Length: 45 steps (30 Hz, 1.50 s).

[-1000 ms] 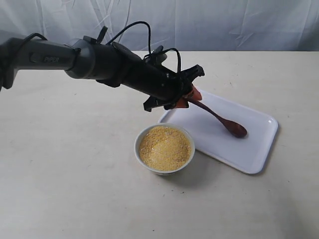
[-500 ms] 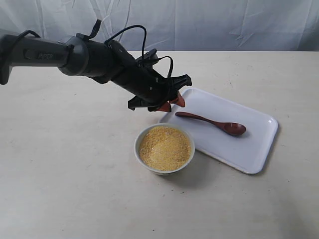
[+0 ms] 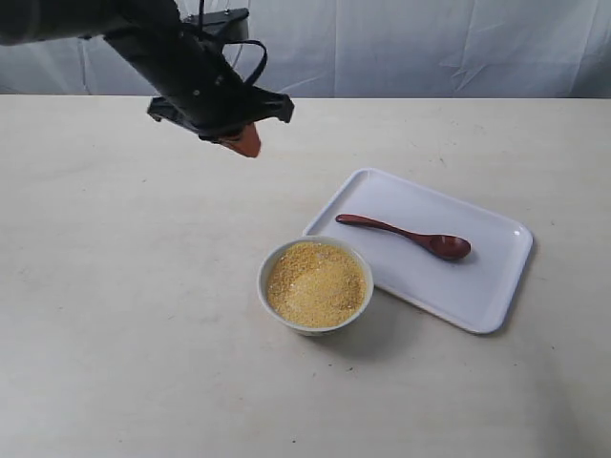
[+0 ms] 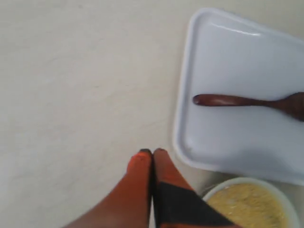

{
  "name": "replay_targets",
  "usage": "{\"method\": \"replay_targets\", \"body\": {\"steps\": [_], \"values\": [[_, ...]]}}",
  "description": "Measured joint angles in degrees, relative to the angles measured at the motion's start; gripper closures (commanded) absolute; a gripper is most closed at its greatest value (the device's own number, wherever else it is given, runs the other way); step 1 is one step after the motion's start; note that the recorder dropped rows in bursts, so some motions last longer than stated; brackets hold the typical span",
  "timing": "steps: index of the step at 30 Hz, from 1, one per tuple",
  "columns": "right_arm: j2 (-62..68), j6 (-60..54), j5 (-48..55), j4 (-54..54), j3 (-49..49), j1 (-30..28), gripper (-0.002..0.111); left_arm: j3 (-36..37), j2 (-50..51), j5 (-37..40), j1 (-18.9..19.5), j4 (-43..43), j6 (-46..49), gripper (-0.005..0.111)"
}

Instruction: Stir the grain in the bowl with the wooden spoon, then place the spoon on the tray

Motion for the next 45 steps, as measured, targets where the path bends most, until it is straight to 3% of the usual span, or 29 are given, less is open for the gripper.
{"method": "replay_targets", "body": {"steps": [3,13,19,29,40,45], "values": [[0.0,0.0,0.0,0.0,0.0,0.0,0.108,3.4,-6.4,2.7,0.4,13.3,-6.4,0.107],[0.0,0.0,0.0,0.0,0.0,0.0,0.108,28.9,-32.7,-11.8,2.0,14.1,-7.3,0.107],[0.0,0.0,0.0,0.0,0.0,0.0,0.108,37.6,-45.4,-11.8,2.0,18.0,-7.1,0.107],[0.0,0.0,0.0,0.0,0.0,0.0,0.108,39.8,-52.3,0.2,2.0,24.2,-7.0,0.107],[0.0,0.0,0.0,0.0,0.0,0.0,0.108,39.9,-53.3,-0.5,2.0,26.9,-7.0,0.107],[0.0,0.0,0.0,0.0,0.0,0.0,0.108,45.0,-59.9,-8.5,4.0,27.1,-7.0,0.107]]}}
